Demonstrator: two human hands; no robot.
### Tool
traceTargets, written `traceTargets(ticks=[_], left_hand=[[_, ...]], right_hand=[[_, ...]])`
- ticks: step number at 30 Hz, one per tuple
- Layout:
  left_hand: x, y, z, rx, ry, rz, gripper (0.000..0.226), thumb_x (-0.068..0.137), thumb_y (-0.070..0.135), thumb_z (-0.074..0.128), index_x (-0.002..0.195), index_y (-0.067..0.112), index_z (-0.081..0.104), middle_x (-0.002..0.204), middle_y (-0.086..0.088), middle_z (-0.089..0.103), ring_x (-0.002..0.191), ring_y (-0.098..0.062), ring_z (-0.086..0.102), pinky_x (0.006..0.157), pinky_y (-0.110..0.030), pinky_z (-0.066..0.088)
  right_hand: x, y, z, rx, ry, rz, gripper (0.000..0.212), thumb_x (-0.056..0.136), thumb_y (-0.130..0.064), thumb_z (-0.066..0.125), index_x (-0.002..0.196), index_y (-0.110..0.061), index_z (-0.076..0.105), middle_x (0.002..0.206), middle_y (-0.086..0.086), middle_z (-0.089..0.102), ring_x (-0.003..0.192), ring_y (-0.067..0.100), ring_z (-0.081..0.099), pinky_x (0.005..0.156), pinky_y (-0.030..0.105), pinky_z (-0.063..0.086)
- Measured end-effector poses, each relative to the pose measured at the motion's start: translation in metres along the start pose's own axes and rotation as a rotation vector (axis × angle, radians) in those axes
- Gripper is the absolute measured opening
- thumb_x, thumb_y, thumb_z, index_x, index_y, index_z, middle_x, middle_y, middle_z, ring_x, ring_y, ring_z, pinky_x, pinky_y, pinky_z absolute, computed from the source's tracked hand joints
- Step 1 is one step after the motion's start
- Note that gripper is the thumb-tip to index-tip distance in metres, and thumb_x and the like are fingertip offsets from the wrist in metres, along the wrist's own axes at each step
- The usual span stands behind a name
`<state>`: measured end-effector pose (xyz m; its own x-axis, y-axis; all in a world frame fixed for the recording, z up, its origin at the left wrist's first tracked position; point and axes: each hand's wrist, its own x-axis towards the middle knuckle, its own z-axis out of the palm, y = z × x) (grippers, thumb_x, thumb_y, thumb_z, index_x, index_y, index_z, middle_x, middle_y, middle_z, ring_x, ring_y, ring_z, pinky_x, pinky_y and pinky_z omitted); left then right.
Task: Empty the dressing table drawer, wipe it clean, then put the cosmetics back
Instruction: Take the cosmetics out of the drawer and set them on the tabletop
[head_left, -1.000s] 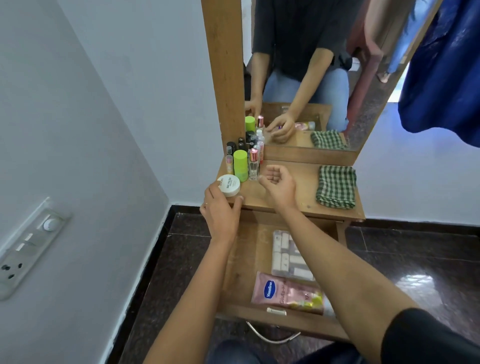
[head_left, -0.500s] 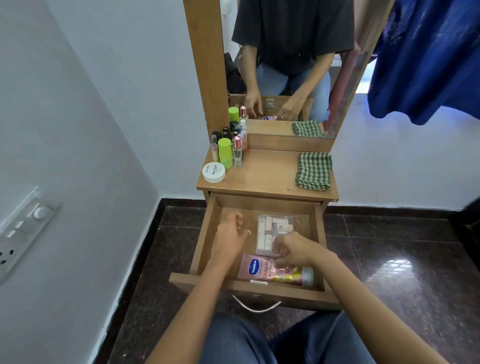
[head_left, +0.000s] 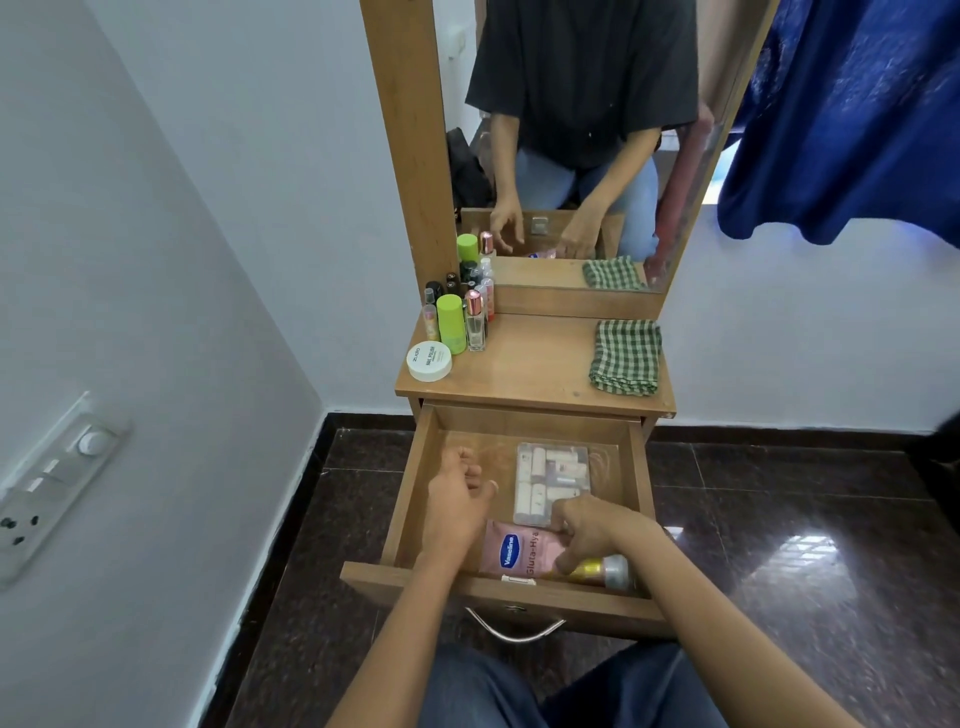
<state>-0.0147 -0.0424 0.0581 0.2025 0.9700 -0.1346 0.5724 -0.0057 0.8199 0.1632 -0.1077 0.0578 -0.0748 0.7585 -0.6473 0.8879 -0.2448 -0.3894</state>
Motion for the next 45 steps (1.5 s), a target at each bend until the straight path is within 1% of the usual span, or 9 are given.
traceTargets(ticks=[8, 13, 16, 19, 24, 28, 32, 42, 45], left_hand=[[0.01, 0.001, -0.015, -0.154, 0.171, 0.014, 0.035, 0.087, 0.015, 0.067, 0.116, 0.019, 0.047, 0.101, 0.005, 0.061, 0.087, -0.004, 0.06, 0.071, -0.01, 0.045], [0.028, 0.011, -0.037, -0.334, 0.367, 0.071, 0.031, 0.089, 0.015, 0.064, 0.116, 0.011, 0.049, 0.095, 0.002, 0.061, 0.078, -0.003, 0.059, 0.069, -0.006, 0.045], [0.036, 0.016, -0.038, -0.341, 0.34, 0.068, 0.027, 0.089, 0.019, 0.062, 0.114, 0.013, 0.052, 0.096, 0.002, 0.062, 0.082, -0.004, 0.059, 0.074, -0.014, 0.048], [0.037, 0.017, -0.031, -0.313, 0.276, 0.046, 0.025, 0.089, 0.018, 0.063, 0.112, 0.013, 0.053, 0.097, 0.002, 0.062, 0.086, -0.006, 0.06, 0.07, -0.008, 0.046], [0.029, 0.007, -0.017, -0.238, 0.204, 0.008, 0.018, 0.089, 0.014, 0.063, 0.104, 0.016, 0.054, 0.094, 0.003, 0.063, 0.083, -0.002, 0.059, 0.065, -0.003, 0.042], [0.025, -0.006, -0.009, -0.156, 0.115, -0.033, 0.017, 0.088, 0.014, 0.063, 0.102, 0.018, 0.054, 0.091, 0.005, 0.061, 0.084, -0.006, 0.059, 0.068, -0.014, 0.046], [0.026, -0.012, -0.003, -0.085, 0.039, -0.061, 0.016, 0.088, 0.013, 0.064, 0.1, 0.018, 0.055, 0.088, 0.008, 0.059, 0.08, -0.001, 0.056, 0.066, -0.011, 0.041], [0.025, -0.016, 0.008, -0.012, -0.099, -0.115, 0.013, 0.087, 0.018, 0.066, 0.094, 0.019, 0.054, 0.085, 0.008, 0.058, 0.076, -0.002, 0.054, 0.065, -0.009, 0.04], [0.025, -0.018, 0.01, 0.054, -0.167, -0.157, 0.016, 0.087, 0.022, 0.066, 0.099, 0.019, 0.056, 0.089, 0.008, 0.059, 0.081, -0.006, 0.056, 0.076, -0.019, 0.046]], right_hand=[[-0.003, 0.001, -0.021, 0.072, -0.012, -0.113, 0.027, 0.072, -0.027, 0.074, 0.094, -0.015, 0.066, 0.093, 0.001, 0.068, 0.085, 0.016, 0.065, 0.068, 0.022, 0.05], [-0.026, -0.019, -0.091, 0.452, 0.409, -0.345, 0.023, 0.077, -0.02, 0.073, 0.099, -0.018, 0.067, 0.093, -0.002, 0.072, 0.084, 0.012, 0.069, 0.076, 0.027, 0.058], [-0.014, -0.044, -0.13, 0.66, 0.684, -0.46, 0.032, 0.078, -0.022, 0.075, 0.108, -0.018, 0.064, 0.1, -0.006, 0.071, 0.091, 0.007, 0.068, 0.078, 0.023, 0.055], [0.019, -0.063, -0.142, 0.8, 0.877, -0.472, 0.038, 0.077, -0.027, 0.076, 0.112, -0.02, 0.062, 0.105, -0.008, 0.07, 0.094, 0.008, 0.065, 0.079, 0.023, 0.054], [0.07, -0.074, -0.127, 0.814, 0.9, -0.437, 0.042, 0.076, -0.028, 0.077, 0.112, -0.022, 0.059, 0.111, -0.002, 0.067, 0.099, 0.014, 0.064, 0.083, 0.035, 0.055], [0.09, -0.08, -0.117, 0.787, 0.973, -0.39, 0.046, 0.074, -0.027, 0.078, 0.113, -0.017, 0.057, 0.113, -0.001, 0.064, 0.099, 0.013, 0.061, 0.076, 0.021, 0.051], [0.101, -0.085, -0.114, 0.731, 1.012, -0.363, 0.047, 0.072, -0.026, 0.081, 0.11, -0.015, 0.056, 0.113, -0.001, 0.062, 0.096, 0.012, 0.06, 0.068, 0.013, 0.049], [0.088, -0.087, -0.106, 0.782, 0.989, -0.229, 0.051, 0.073, -0.028, 0.08, 0.115, -0.016, 0.053, 0.112, -0.003, 0.06, 0.097, 0.009, 0.057, 0.08, 0.019, 0.048], [0.055, -0.071, -0.077, 0.818, 1.054, -0.137, 0.025, 0.081, -0.024, 0.071, 0.1, -0.013, 0.058, 0.097, -0.002, 0.062, 0.088, 0.011, 0.059, 0.074, 0.013, 0.045]])
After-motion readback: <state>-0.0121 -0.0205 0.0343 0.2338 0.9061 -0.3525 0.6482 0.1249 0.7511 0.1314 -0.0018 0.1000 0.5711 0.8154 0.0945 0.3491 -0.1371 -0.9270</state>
